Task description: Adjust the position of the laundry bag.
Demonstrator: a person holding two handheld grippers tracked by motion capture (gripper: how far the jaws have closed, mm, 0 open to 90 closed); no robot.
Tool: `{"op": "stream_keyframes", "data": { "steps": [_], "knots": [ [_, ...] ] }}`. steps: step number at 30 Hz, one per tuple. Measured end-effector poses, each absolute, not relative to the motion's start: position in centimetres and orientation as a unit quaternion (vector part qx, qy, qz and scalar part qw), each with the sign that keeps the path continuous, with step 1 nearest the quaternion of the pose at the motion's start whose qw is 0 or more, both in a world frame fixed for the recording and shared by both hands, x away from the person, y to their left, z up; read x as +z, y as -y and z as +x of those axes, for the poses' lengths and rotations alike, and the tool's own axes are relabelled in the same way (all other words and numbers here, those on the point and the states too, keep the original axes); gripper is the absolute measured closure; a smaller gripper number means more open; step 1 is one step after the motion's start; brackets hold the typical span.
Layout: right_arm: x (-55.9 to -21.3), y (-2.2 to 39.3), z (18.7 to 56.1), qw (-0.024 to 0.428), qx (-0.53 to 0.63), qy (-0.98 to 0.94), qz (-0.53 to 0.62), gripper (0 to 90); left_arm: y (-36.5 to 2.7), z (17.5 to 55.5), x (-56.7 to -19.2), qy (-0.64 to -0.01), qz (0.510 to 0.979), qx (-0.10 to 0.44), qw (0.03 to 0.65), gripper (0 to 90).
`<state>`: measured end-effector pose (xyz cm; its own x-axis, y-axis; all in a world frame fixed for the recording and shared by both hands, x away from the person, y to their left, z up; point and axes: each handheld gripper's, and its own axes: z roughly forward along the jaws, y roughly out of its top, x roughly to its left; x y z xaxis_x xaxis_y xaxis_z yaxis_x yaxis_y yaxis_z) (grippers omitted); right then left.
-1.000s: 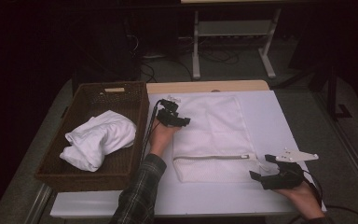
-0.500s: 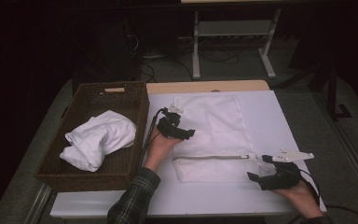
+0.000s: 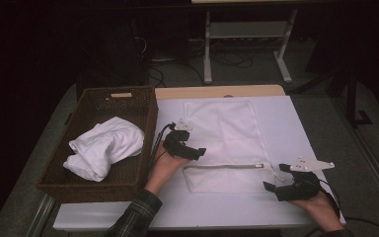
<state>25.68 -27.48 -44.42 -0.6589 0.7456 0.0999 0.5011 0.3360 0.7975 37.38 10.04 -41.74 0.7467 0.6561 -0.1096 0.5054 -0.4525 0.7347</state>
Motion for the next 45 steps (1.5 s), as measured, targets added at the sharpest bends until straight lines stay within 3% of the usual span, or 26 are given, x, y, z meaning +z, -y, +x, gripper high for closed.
{"op": "stream_keyframes", "data": {
  "steps": [45],
  "knots": [
    [-44.5,27.8,26.1,0.147,0.417,-0.807,0.392,8.4,-13.1,27.6,-43.3,-0.31,0.851,0.084,0.416,13.7]
  ]
}}
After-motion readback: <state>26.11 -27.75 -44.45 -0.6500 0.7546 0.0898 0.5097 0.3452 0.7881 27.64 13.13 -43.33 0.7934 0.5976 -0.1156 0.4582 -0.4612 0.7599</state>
